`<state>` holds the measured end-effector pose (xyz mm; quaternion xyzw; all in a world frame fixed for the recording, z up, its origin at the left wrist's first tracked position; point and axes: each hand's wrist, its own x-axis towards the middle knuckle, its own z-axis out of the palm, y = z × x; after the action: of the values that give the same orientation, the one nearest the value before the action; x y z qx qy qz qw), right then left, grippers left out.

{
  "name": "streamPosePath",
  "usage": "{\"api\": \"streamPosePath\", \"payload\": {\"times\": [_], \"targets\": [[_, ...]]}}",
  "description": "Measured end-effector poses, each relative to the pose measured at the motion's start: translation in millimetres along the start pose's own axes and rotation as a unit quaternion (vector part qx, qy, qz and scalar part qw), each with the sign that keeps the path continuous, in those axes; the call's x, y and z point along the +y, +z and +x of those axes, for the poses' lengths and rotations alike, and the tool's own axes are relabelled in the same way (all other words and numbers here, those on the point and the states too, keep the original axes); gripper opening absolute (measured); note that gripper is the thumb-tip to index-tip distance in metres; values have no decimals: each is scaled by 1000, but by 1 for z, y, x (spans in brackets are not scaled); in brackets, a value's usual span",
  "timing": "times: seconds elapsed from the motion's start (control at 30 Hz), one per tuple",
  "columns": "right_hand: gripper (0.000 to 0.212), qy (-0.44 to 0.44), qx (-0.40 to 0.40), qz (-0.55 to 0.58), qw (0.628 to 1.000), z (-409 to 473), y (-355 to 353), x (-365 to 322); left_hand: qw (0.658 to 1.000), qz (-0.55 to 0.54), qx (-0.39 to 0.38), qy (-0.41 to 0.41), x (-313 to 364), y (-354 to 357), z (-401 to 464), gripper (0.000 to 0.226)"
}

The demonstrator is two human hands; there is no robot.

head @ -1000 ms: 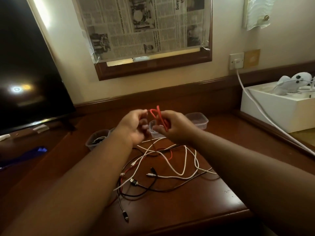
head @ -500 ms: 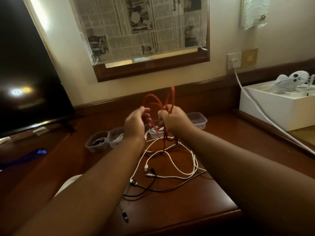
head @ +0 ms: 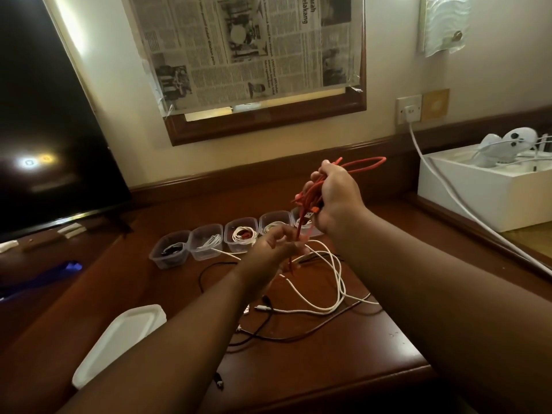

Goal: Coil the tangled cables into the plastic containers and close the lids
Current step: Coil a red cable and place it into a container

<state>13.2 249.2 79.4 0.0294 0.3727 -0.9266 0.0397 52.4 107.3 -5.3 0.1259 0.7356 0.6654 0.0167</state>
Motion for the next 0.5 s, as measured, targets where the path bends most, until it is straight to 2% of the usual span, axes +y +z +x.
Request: {"api": "streamPosePath", "payload": {"times": [0.07, 0.13, 0.2, 0.27, 0.3, 0.33, 0.37, 0.43, 0.5], "targets": [[20, 0, 1, -1, 1000, -1, -1, -1, 1000, 22, -21, 0, 1, -3, -1, 28], [18, -15, 2, 8, 1000, -2, -2, -8, 999, 42, 2, 5, 0, -8, -2, 21], [17, -36, -7, 14, 999, -3, -5, -19, 993, 117, 29, -4, -7, -20, -3, 18], [16, -68, -41, -11, 997, -7, -7, -30, 978, 197, 45, -59, -15, -39, -3, 39], [14, -97, -66, -60, 991, -10, -7, -32, 972, 206, 64, -94, -17, -47, -2, 46], [11, -135, -90, -152, 975, -13, -8, -31, 970, 186, 98, -121, -14, -52, 1, 47], [9, -166, -110, -274, 941, -17, -9, -27, 970, 135, 141, -141, -9, -55, 5, 45], [7, -190, -147, -474, 847, -21, -11, -11, 964, -38, 210, -158, 13, -52, 15, 39], [7, -191, -175, -561, 786, -20, -12, 12, 951, -187, 199, -144, 43, -40, 24, 35]]}}
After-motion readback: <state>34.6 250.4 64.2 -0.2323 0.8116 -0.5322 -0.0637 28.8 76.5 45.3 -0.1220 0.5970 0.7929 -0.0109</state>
